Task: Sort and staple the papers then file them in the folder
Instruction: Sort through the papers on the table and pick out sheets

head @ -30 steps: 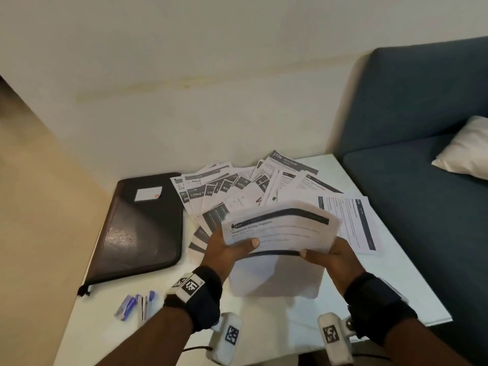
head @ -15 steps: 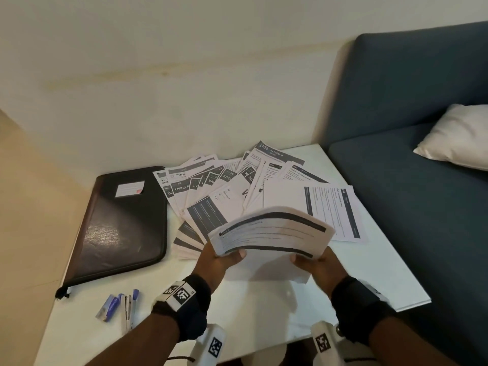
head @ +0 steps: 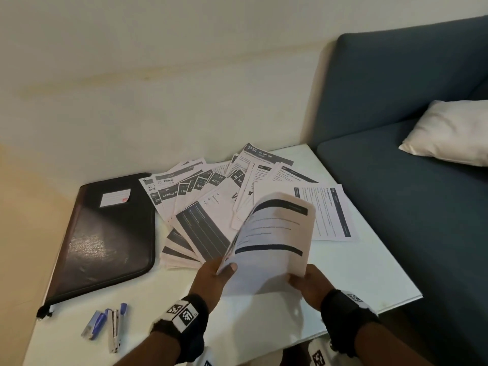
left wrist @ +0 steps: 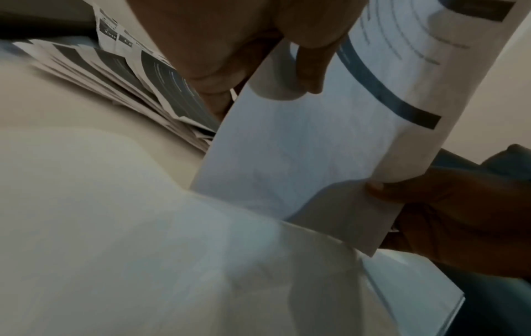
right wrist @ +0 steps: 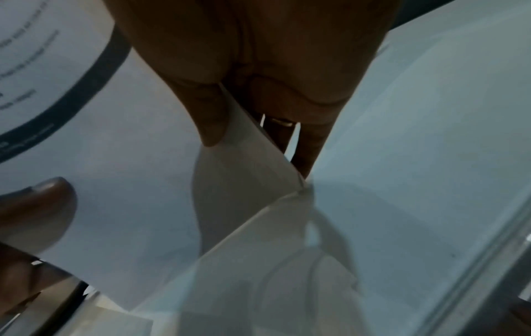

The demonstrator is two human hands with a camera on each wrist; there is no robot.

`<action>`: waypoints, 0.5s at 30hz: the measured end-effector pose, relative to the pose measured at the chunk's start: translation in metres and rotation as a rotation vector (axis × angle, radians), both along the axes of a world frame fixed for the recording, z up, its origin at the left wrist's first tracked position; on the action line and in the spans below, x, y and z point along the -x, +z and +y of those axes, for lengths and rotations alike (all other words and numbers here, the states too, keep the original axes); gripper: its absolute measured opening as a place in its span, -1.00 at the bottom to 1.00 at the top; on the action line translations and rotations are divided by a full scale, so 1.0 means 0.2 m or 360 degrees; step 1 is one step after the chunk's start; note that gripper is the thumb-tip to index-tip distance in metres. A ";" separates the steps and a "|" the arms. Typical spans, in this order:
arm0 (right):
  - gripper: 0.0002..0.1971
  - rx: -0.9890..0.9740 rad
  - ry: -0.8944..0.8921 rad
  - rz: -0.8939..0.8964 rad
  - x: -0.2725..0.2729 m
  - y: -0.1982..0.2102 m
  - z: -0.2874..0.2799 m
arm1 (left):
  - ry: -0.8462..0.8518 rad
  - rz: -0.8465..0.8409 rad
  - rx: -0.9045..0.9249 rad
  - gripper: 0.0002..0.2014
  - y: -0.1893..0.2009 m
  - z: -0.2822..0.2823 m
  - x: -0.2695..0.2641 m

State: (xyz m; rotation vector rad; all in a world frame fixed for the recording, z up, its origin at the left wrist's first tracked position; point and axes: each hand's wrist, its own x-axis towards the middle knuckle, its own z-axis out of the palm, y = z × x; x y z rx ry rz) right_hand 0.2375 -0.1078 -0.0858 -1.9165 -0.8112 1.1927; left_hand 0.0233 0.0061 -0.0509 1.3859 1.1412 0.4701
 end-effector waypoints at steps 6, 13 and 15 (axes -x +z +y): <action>-0.87 -0.0290 -0.0212 -0.0009 0.05 0.17 0.10 | 0.0311 -0.0193 0.0040 -0.90 0.15 0.07 -0.03; -0.90 -0.0487 0.0015 0.0169 0.09 0.31 0.20 | 0.0388 -0.0124 -0.0190 -0.83 0.37 0.22 0.16; -0.84 -0.0431 0.0143 0.0221 0.07 0.29 0.21 | 0.0359 -0.0029 -0.0330 -0.90 0.46 0.23 0.24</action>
